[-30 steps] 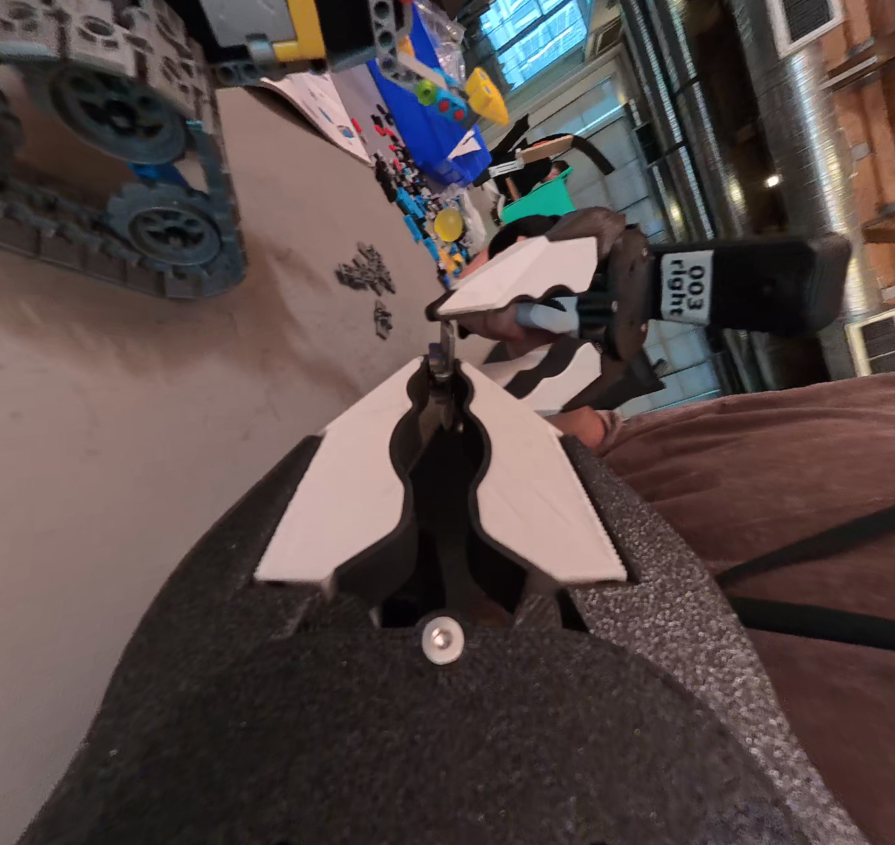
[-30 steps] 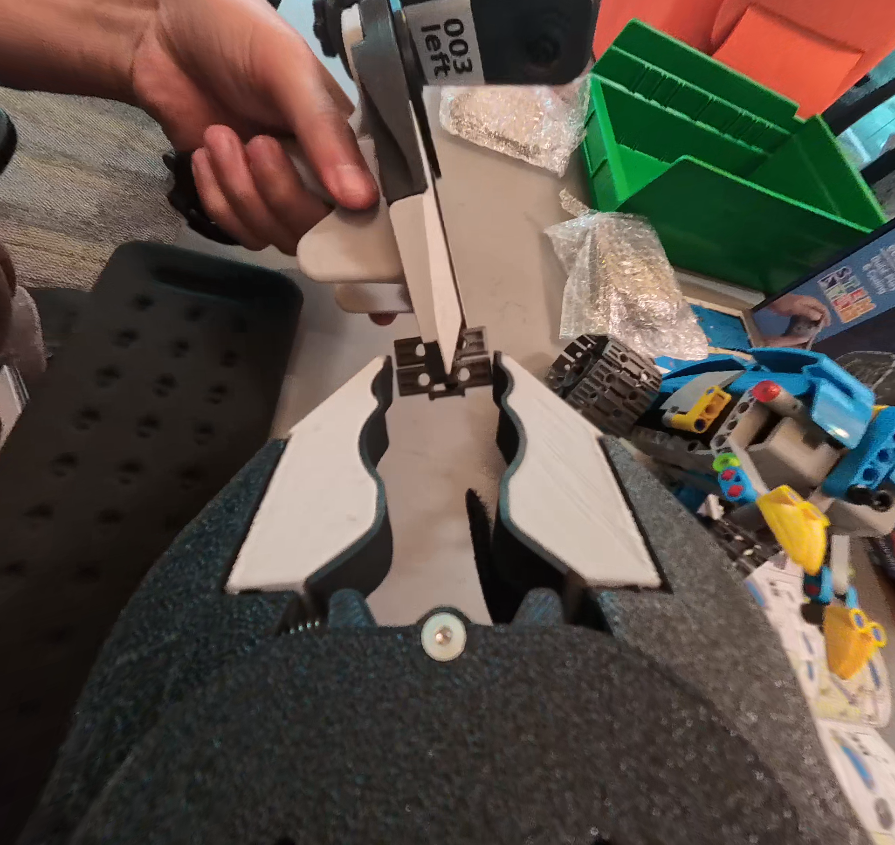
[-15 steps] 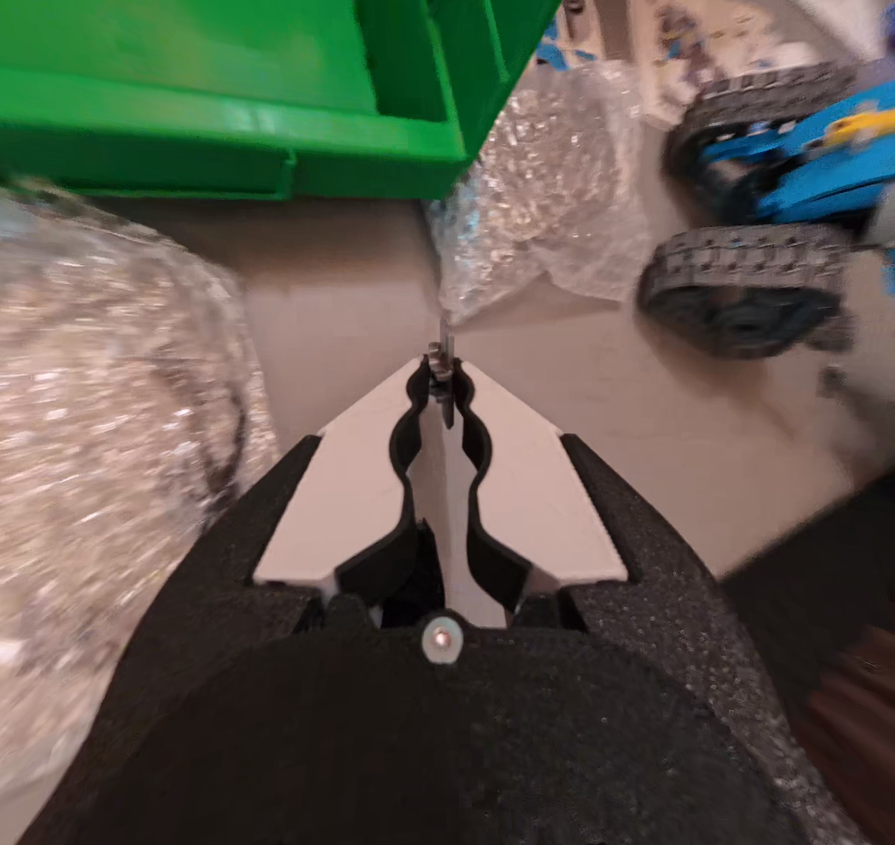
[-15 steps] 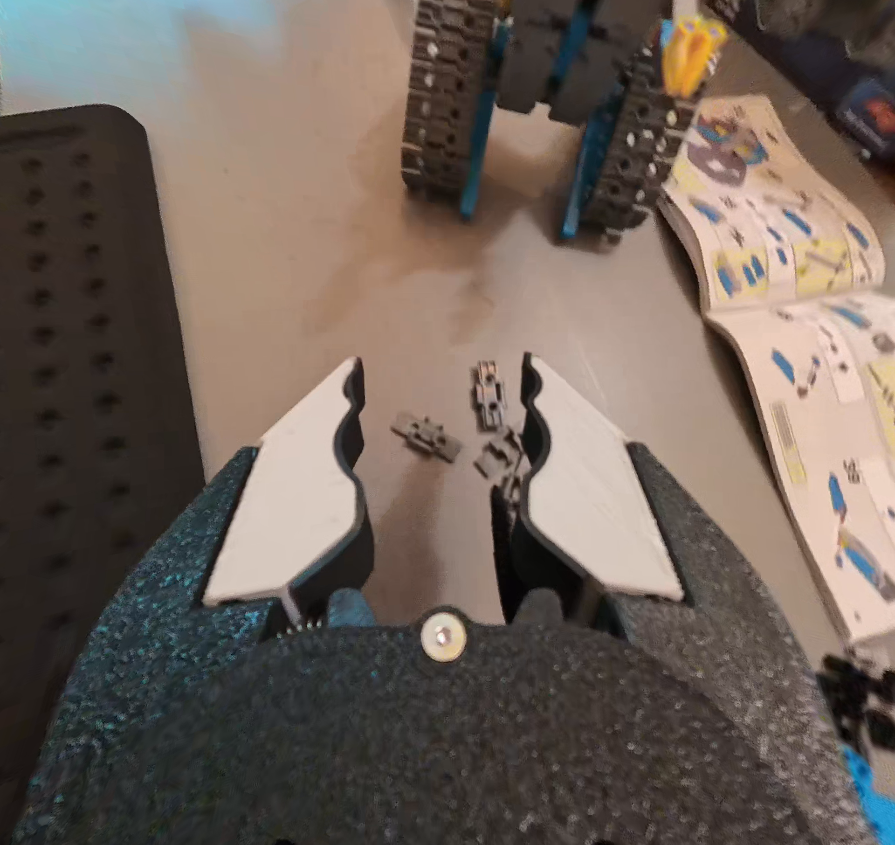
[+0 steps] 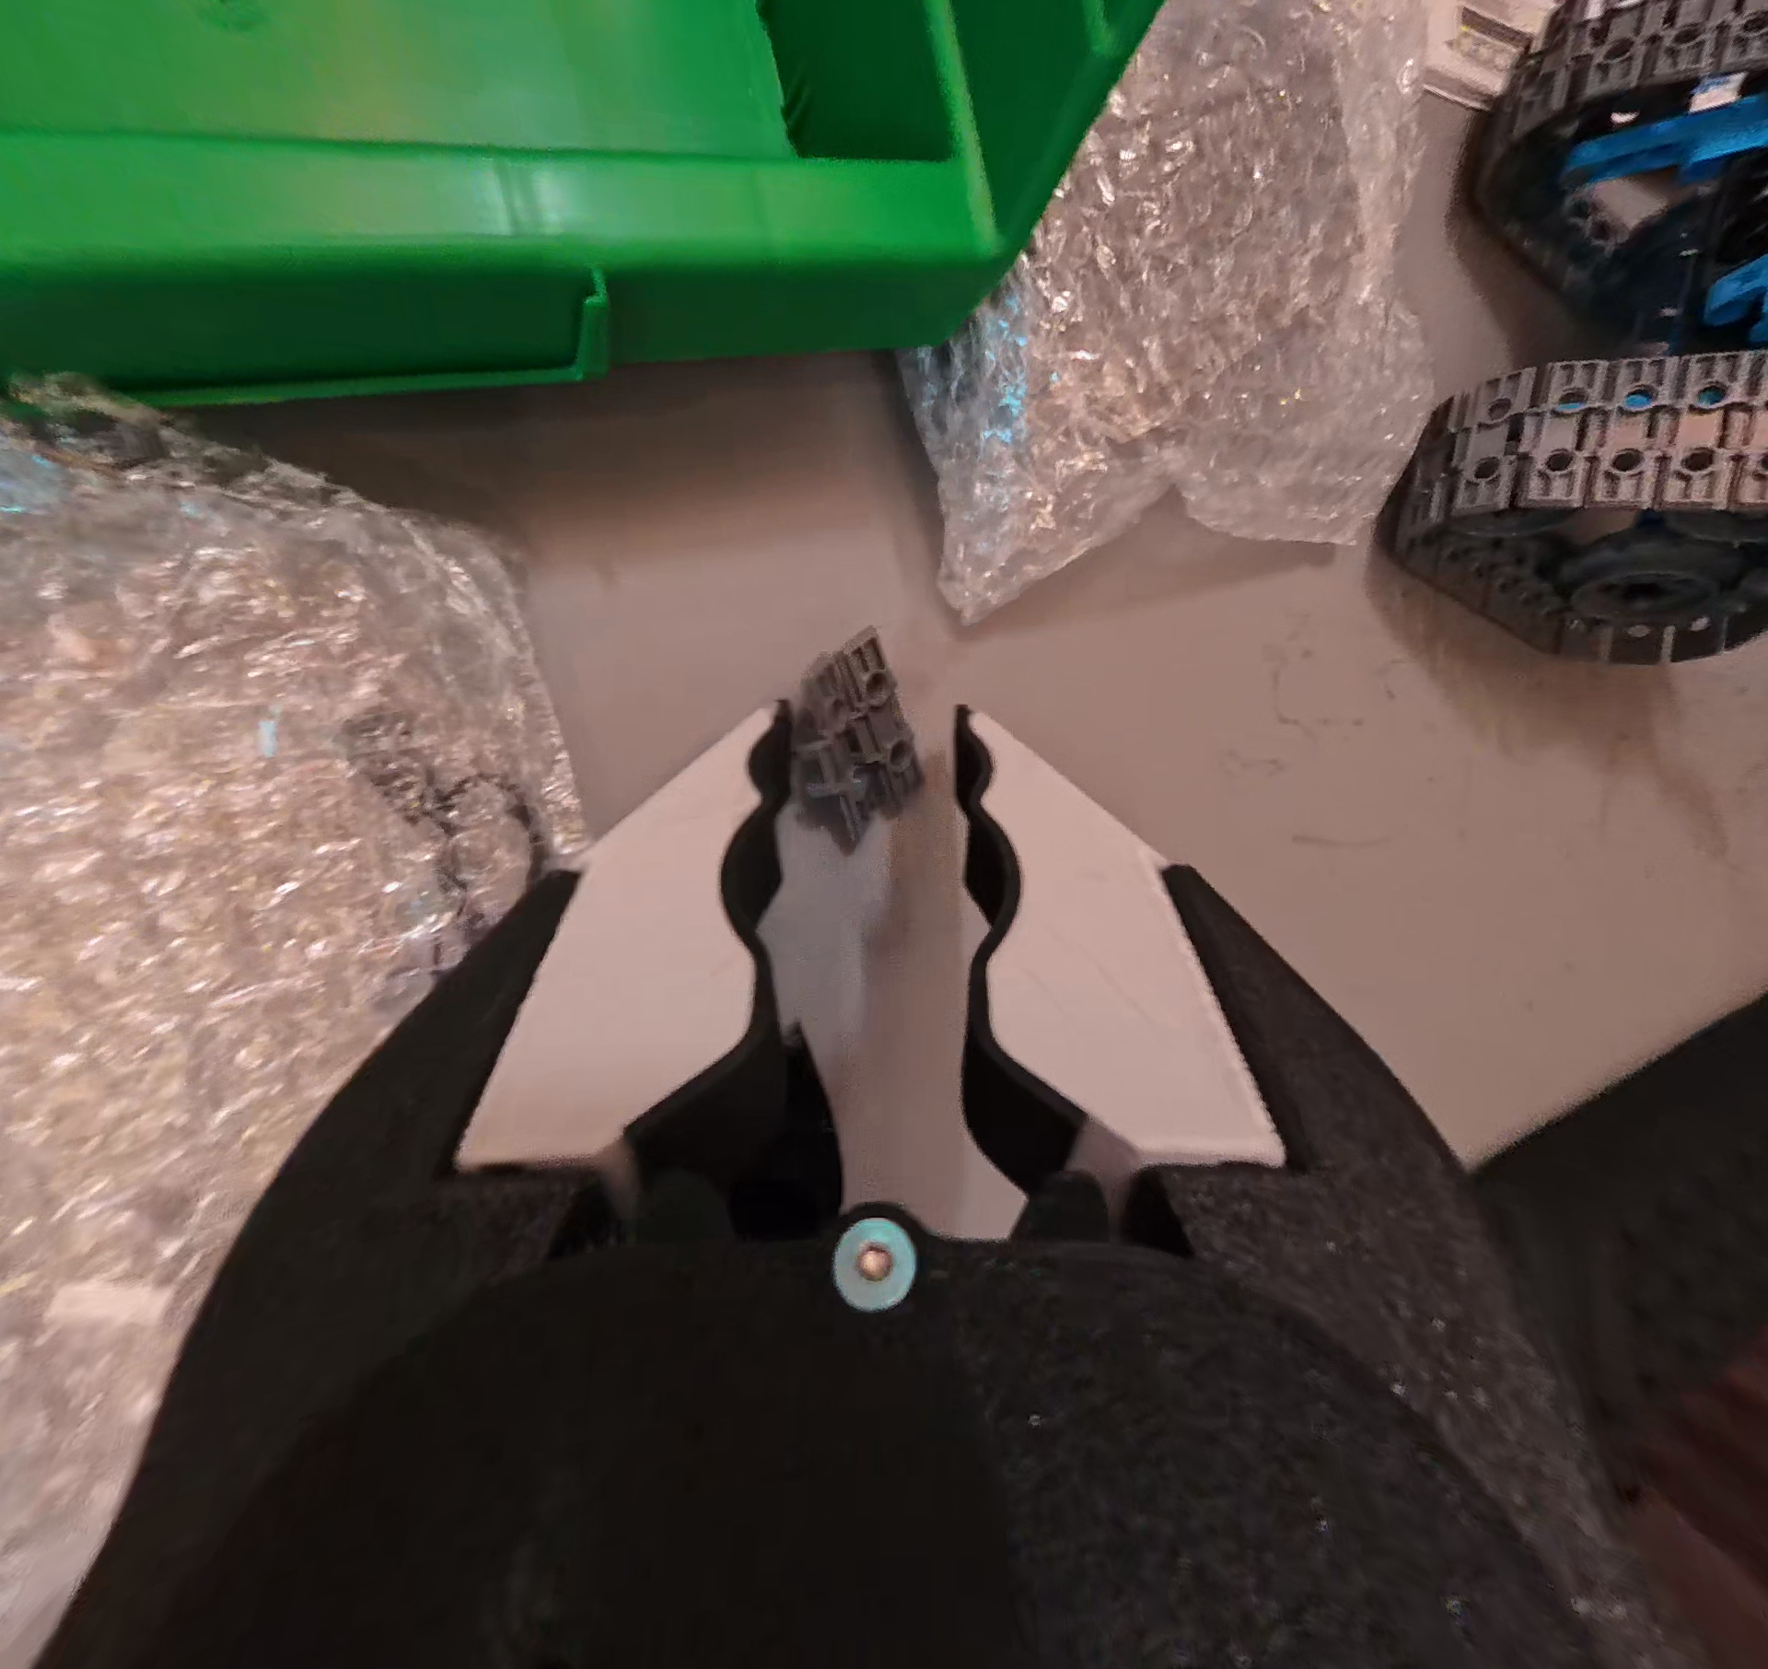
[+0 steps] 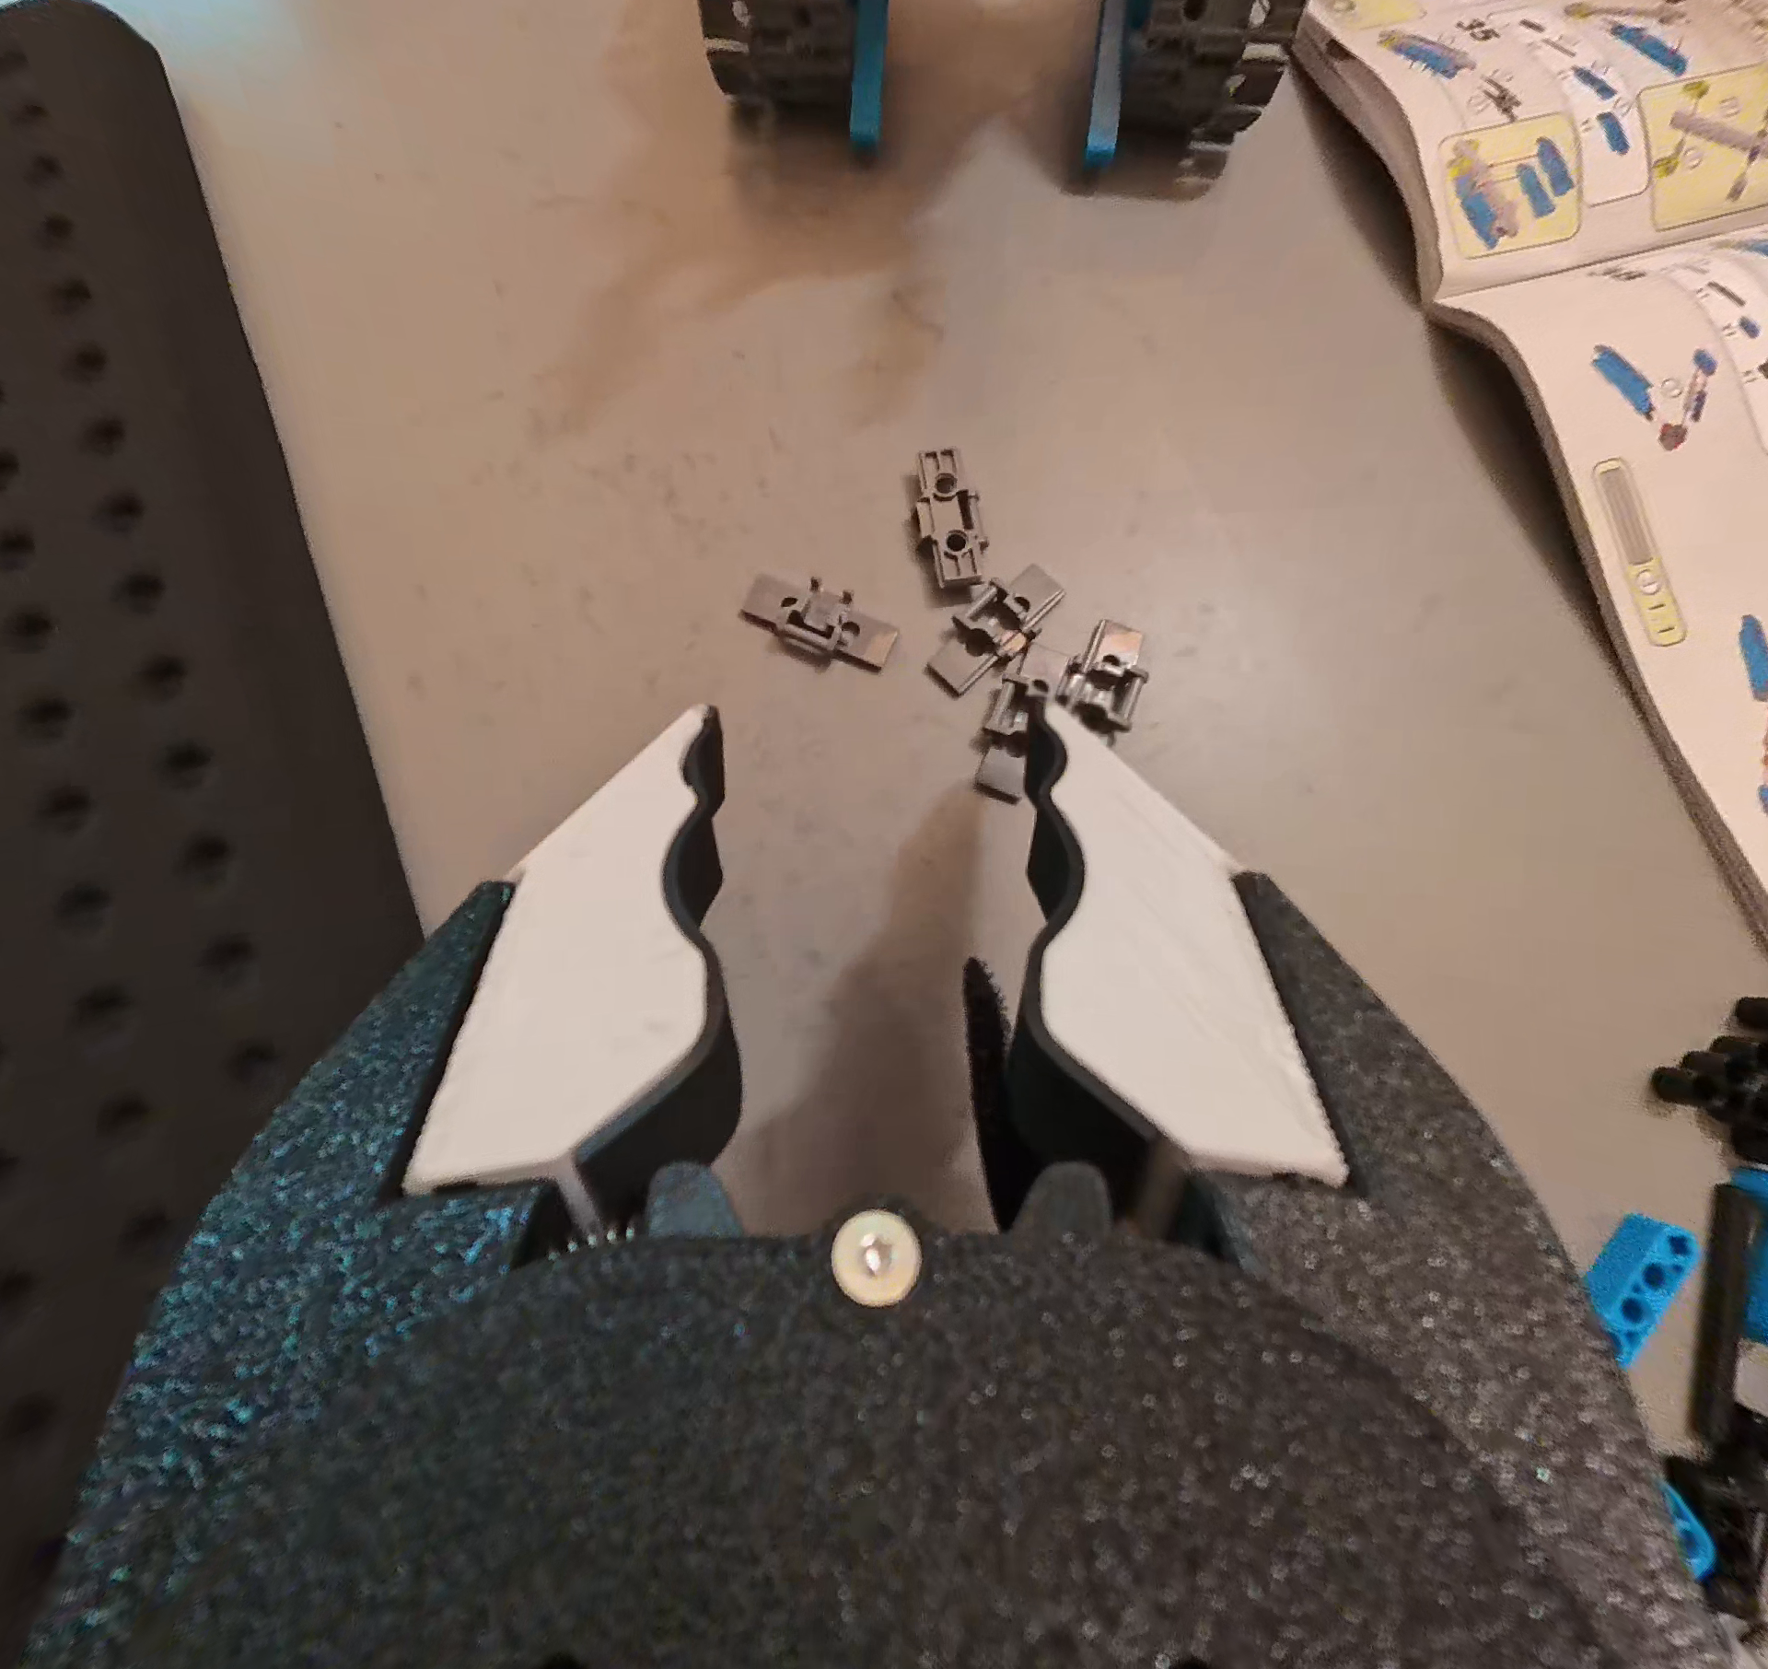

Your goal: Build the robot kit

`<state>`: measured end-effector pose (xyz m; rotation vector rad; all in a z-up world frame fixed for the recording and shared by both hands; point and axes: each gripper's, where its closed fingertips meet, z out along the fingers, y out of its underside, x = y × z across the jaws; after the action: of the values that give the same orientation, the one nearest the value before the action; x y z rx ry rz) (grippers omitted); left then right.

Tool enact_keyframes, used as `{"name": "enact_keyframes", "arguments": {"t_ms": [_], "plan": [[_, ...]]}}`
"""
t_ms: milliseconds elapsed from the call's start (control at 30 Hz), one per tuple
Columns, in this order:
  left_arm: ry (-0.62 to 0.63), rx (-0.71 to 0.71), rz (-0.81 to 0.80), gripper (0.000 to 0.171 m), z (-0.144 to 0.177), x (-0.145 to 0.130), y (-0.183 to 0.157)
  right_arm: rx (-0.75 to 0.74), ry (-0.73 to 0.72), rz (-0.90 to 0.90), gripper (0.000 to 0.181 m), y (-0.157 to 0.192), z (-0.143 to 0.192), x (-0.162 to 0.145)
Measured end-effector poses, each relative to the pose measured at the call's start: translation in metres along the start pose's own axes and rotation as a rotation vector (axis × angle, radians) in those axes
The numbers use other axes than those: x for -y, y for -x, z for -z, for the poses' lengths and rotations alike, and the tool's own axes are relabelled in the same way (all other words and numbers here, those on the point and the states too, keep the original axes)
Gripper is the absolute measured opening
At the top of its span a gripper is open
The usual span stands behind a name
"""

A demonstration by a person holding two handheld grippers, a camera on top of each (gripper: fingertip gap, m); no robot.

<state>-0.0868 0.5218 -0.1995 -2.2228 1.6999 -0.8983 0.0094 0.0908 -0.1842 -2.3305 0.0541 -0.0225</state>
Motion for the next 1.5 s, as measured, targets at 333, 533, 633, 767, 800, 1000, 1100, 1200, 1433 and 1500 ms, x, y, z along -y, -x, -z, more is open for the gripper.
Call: {"name": "enact_keyframes", "arguments": {"t_ms": [333, 533, 633, 767, 800, 1000, 1100, 1200, 1433, 1500], "plan": [[-0.181, 0.183, -0.291, 0.045, 0.044, 0.026, -0.062, -0.012, 0.005, -0.022, 0.059, 0.004, -0.002, -0.008], [-0.259, -0.553, -0.627, 0.039, 0.019, -0.028, -0.292, -0.085, -0.014, -0.024, 0.064, -0.006, -0.008, -0.003], [-0.134, -0.591, -0.667, 0.048, -0.033, -0.053, -0.351, -0.103, -0.033, -0.008, 0.061, -0.021, -0.008, 0.004], [-0.112, -0.429, -0.861, 0.074, -0.095, -0.055, -0.38, -0.054, -0.009, -0.04, 0.06, -0.042, -0.02, -0.001], [-0.097, -0.431, -0.879, 0.074, -0.105, -0.055, -0.385, -0.046, 0.003, -0.034, 0.059, -0.043, -0.024, -0.004], [-0.07, -0.379, -0.947, 0.071, -0.142, -0.034, -0.387, 0.0, -0.02, -0.027, 0.035, -0.04, -0.027, -0.006], [-0.004, -0.396, -0.988, 0.05, -0.146, -0.046, -0.385, -0.001, -0.02, -0.034, 0.034, -0.039, -0.027, -0.006], [-0.025, -0.404, -0.976, 0.033, -0.142, -0.052, -0.386, -0.007, -0.018, -0.042, 0.033, -0.041, -0.024, -0.008], [-0.03, -0.389, -0.95, 0.016, -0.138, -0.058, -0.387, -0.064, -0.071, -0.057, 0.003, -0.054, -0.007, 0.001], [-0.026, -0.391, -0.952, 0.015, -0.137, -0.059, -0.386, -0.076, -0.03, -0.042, 0.003, -0.053, -0.008, -0.006]]}}
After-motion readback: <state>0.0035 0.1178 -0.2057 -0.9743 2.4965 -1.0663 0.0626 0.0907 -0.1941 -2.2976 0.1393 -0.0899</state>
